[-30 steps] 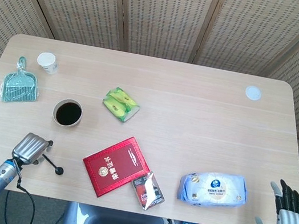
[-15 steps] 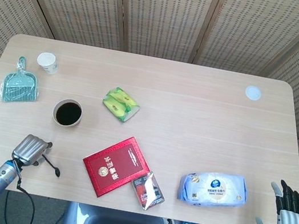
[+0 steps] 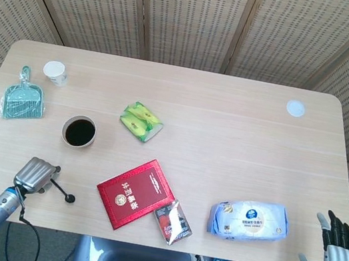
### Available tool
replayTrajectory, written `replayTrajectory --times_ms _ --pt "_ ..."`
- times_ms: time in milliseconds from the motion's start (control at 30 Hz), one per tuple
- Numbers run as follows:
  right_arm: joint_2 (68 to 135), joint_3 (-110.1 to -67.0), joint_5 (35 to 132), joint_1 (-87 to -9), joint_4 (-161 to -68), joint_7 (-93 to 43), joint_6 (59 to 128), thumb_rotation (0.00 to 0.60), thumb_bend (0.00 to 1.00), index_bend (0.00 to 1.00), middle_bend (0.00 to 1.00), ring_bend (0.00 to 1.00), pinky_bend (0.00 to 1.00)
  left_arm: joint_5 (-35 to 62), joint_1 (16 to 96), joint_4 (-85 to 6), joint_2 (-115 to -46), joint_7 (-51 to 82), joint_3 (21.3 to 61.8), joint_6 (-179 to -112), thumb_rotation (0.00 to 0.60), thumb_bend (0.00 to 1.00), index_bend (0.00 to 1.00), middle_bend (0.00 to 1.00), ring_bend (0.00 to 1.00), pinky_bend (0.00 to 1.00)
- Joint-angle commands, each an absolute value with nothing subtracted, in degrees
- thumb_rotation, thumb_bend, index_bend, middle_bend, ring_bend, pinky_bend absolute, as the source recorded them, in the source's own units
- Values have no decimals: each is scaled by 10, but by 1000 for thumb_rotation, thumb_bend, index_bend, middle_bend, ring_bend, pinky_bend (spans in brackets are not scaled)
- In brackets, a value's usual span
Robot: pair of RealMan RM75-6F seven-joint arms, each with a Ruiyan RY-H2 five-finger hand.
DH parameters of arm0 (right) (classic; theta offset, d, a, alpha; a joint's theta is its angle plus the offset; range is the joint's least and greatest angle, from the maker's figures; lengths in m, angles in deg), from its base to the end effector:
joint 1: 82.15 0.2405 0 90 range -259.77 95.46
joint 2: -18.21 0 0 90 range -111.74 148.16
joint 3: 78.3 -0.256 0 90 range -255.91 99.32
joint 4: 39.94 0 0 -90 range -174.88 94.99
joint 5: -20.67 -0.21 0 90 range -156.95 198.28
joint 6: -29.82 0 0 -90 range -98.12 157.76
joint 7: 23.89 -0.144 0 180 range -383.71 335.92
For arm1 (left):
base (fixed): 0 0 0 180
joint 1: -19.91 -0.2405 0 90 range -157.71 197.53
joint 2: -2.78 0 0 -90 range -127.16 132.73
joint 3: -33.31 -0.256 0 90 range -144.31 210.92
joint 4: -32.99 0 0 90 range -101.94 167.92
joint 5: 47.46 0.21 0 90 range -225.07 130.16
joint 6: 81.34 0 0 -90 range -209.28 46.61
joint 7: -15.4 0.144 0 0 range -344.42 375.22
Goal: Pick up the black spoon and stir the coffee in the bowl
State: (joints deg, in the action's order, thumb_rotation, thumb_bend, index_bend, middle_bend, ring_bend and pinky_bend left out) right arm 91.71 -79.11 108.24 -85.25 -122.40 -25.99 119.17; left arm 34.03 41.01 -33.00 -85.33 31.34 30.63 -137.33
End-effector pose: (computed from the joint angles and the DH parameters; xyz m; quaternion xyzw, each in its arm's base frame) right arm -0.3441 -0.1284 0.1244 0.5609 -0.4186 0.3719 0.6098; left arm -0.3340 0.2423 -0.0099 -0.7912 -0.3430 -0.1771 0.4743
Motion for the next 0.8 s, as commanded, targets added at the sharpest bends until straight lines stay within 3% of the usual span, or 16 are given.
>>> replayTrajectory --times_ms 33,800 --pt "917 -791 1082 -853 -1224 -260 1191 600 236 0 0 0 0 339 411 -329 -854 314 306 -1372 600 309 538 769 709 740" --pt "915 -791 1079 -857 -1223 -261 1192 600 235 0 0 0 0 307 420 -337 -858 347 305 -1348 600 348 575 769 710 740"
